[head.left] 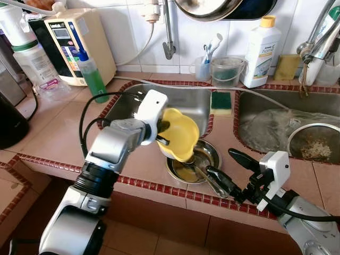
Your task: Kitchen organization
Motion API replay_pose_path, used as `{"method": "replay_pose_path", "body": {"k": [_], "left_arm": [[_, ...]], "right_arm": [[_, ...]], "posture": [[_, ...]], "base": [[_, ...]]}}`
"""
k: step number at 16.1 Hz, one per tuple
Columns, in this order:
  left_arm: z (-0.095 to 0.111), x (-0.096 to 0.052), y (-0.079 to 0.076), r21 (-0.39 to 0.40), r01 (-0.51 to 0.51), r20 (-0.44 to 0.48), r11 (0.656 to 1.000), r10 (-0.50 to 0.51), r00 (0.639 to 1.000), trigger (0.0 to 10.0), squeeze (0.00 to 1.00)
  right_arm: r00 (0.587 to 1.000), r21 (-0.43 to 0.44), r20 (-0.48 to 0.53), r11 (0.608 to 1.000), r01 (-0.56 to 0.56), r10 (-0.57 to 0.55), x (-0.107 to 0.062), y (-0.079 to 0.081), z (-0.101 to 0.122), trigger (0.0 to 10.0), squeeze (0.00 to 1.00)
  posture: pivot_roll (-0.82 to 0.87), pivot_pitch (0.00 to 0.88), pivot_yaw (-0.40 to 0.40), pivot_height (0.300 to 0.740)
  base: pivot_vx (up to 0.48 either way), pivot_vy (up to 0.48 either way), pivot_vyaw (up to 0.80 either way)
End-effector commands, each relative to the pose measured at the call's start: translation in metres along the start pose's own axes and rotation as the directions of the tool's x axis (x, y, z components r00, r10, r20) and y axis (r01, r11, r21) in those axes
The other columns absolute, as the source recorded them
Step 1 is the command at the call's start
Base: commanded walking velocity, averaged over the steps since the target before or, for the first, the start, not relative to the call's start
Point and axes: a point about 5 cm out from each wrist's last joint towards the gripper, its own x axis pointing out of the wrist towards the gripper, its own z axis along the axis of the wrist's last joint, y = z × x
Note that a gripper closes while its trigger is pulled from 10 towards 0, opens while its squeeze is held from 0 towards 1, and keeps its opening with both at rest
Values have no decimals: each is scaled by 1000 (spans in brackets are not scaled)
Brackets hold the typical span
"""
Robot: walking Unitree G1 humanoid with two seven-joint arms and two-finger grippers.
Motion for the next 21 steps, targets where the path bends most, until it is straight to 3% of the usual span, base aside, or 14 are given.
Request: {"method": "replay_pose_path", "body": {"k": [1,2,4,5,7,11,13,17,19,21], "left_arm": [[16,-8,11,63,-22,130,998,14,991,10000,0],[20,-11,13,84,-31,165,996,17,986,10000,0],[25,-15,20,45,-60,252,997,46,967,10000,0],[25,-17,22,73,-80,287,994,56,956,10000,0],[22,-20,30,54,-142,338,988,115,934,10000,0],[12,-25,40,-73,-141,462,987,159,873,10000,0],[-7,-30,54,-121,-195,507,973,230,831,10000,0],[-12,-34,61,-109,-213,512,971,239,825,10000,0],[-6,-36,56,-124,-165,555,978,206,806,10000,0],[-11,-31,55,-150,-175,522,973,228,822,10000,0]], "right_arm": [[999,-14,46,1000,25,-25,3,-2,6,10000,0],[996,-18,71,999,47,-46,4,-5,10,10000,0],[986,-8,131,994,104,-103,9,-13,18,10000,0],[979,0,162,992,126,-124,12,-15,23,10000,0],[952,18,230,979,204,-202,22,-22,34,10000,0],[872,48,319,926,375,-370,44,-37,51,10000,0],[810,84,356,879,469,-466,54,-47,58,10000,0],[769,89,384,850,520,-511,56,-56,63,10000,0],[763,68,383,839,540,-522,59,-60,64,10000,0],[761,71,382,838,541,-524,62,-59,63,10000,0]], "posture": [[-219,26,148,740],[-218,27,146,740],[-210,33,136,740],[-206,33,131,740],[-203,32,122,740],[-195,26,94,740],[-184,22,71,740],[-168,21,57,740],[-166,15,53,740],[-166,8,55,740]], "base": [[0,0,0],[0,0,0],[0,0,0],[0,0,0],[0,0,0],[0,0,0],[0,0,0],[0,0,0],[0,0,0],[0,0,0]]}}
